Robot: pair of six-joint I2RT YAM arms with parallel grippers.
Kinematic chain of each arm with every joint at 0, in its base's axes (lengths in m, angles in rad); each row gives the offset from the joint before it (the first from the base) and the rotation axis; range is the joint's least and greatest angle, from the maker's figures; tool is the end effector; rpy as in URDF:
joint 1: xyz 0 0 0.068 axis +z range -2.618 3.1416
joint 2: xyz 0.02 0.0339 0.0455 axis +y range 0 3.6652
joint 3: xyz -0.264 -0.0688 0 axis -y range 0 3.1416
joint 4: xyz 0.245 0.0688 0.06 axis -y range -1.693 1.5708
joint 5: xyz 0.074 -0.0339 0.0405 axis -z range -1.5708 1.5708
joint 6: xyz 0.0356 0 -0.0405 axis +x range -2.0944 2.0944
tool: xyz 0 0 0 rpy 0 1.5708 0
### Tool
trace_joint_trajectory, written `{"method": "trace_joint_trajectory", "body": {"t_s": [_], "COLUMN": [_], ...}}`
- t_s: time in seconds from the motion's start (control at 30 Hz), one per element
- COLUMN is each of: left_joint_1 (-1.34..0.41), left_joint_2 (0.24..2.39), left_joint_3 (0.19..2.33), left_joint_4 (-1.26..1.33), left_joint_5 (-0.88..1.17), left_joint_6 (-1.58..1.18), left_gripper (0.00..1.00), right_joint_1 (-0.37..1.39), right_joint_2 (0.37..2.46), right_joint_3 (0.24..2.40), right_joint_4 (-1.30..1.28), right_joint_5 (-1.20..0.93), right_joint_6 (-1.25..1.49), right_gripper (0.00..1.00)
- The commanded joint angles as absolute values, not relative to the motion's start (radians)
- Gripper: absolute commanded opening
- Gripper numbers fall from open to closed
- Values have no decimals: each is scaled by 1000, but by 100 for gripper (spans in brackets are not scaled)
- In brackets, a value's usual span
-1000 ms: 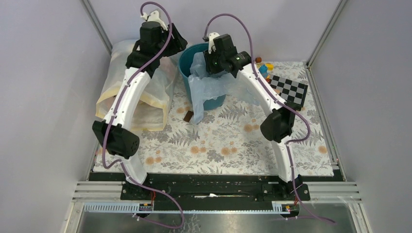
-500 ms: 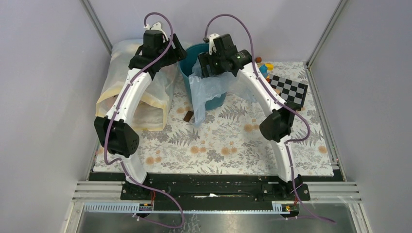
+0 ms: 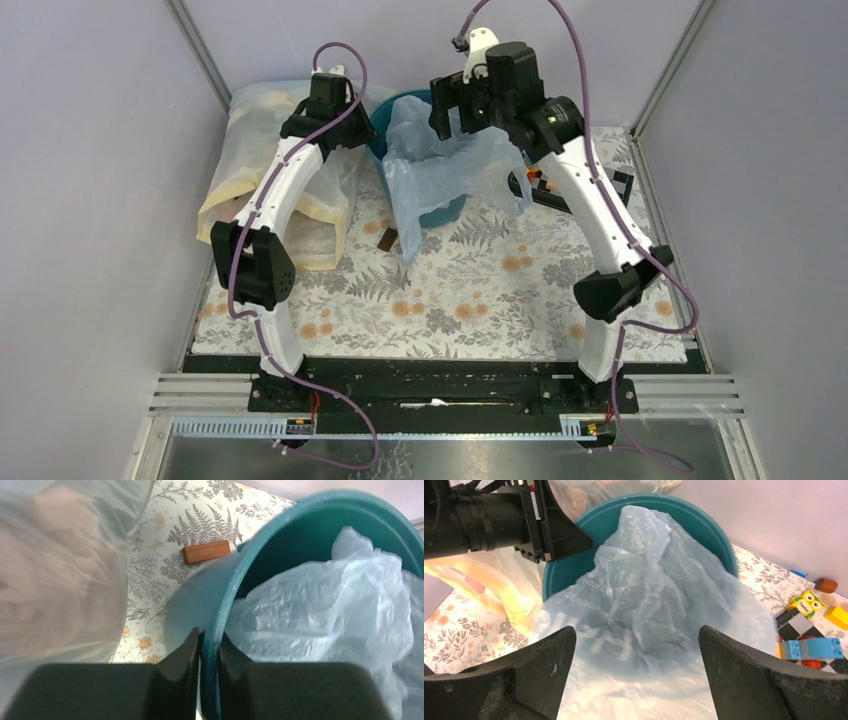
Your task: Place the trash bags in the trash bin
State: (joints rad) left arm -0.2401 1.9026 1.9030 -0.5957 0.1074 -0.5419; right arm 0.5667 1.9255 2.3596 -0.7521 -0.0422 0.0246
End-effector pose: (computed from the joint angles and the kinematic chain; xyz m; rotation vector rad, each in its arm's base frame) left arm 0.4280 -0.1087 0.3619 -0.2707 2.2009 -0.5583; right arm 0.3475 0.2229 0.4843 -0.5402 1.8350 0.4419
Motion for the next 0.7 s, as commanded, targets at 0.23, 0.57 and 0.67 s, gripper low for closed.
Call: {"method": "trace_joint_trajectory", "body": {"t_s": [0.23,0.57,0.67], "left_joint_1": [-262,-415,-447], "left_joint_2": [1833,1760,1747], "left_joint_3": [1969,1921,1914], "left_joint_4": [-668,-732,-744], "left_joint_5": [161,106,96], "left_joint_6": [-513,-490,-491], "left_gripper": [0,0,0], "right_joint_1": [563,564,564], "right_joint_2": [1648,1435,1427], "right_joint_3": [2096,1874,1871], "right_joint_4": [-744,-767,-784], "right_joint_5": [15,-40,-50], "right_joint_6": [77,112,113], "right_gripper": [100,93,82]}}
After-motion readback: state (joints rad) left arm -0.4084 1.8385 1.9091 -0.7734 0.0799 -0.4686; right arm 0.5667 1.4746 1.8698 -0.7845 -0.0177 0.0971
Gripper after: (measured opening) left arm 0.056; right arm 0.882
